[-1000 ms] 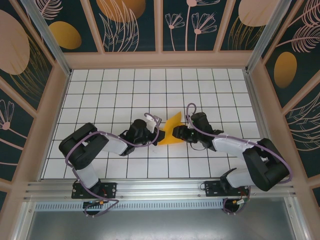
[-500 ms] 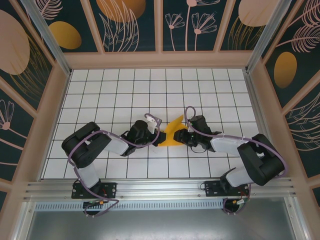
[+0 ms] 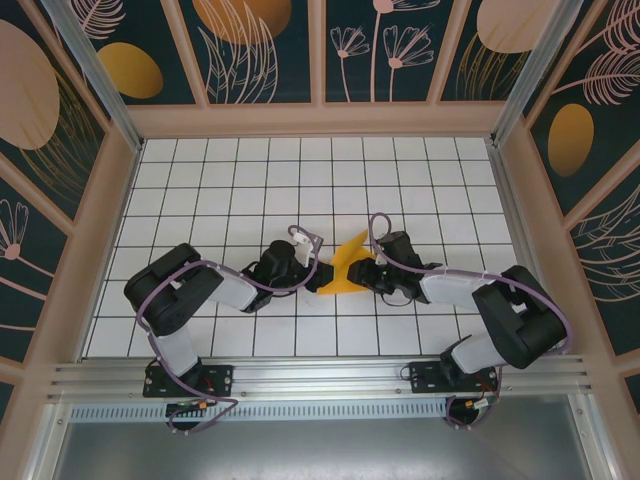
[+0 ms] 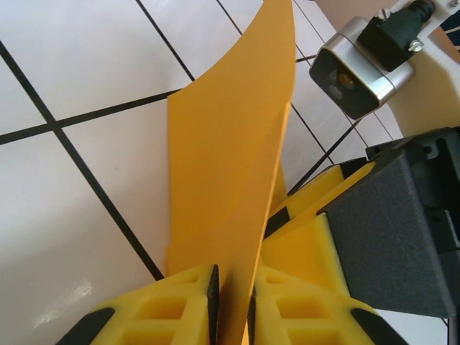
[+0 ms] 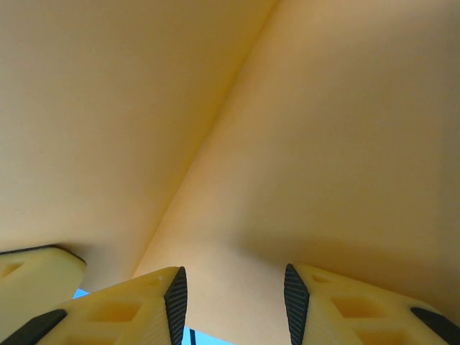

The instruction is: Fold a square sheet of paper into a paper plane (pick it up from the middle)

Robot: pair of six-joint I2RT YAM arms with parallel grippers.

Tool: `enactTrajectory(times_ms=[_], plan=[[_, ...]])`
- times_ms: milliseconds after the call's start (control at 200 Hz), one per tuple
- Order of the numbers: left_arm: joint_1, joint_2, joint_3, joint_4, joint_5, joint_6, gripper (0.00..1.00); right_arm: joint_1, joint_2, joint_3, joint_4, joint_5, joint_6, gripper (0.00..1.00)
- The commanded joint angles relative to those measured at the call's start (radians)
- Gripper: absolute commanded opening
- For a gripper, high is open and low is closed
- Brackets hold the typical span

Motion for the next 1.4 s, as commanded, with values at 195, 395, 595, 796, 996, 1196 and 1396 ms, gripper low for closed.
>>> enactTrajectory(times_ms=[195,395,595,796,996,1196,1396], plan=[[-0.004,-0.036,-0.037,0.048,0.006,-0.015,0.27,-0.002,0.024,-0.004,0.021,0.016,0.011,0.43],[-0.004,-0.051,-0.037,0.019,-0.007,0.010,0.20,-0.003,0.025,-0.003,0.022,0.016,0.012,0.43],[-0.005,-0.008,-0.028,0.039,0.018,-0.004,0.11,-0.003,0.022,0.003,0.022,0.010,0.013,0.43],[-0.010,0.027,-0.021,0.035,0.039,-0.014,0.09,-0.003,0.010,0.007,0.030,0.005,0.014,0.43],[-0.013,0.039,-0.003,-0.010,0.034,-0.012,0.09,-0.003,-0.028,0.018,0.040,-0.014,0.010,0.43],[-0.013,0.052,0.026,-0.057,0.009,-0.055,0.09,-0.003,-0.084,0.043,0.007,0.001,-0.005,0.47],[-0.012,0.077,0.039,-0.033,0.022,-0.134,0.10,-0.002,-0.046,0.072,-0.041,0.048,-0.010,0.50]])
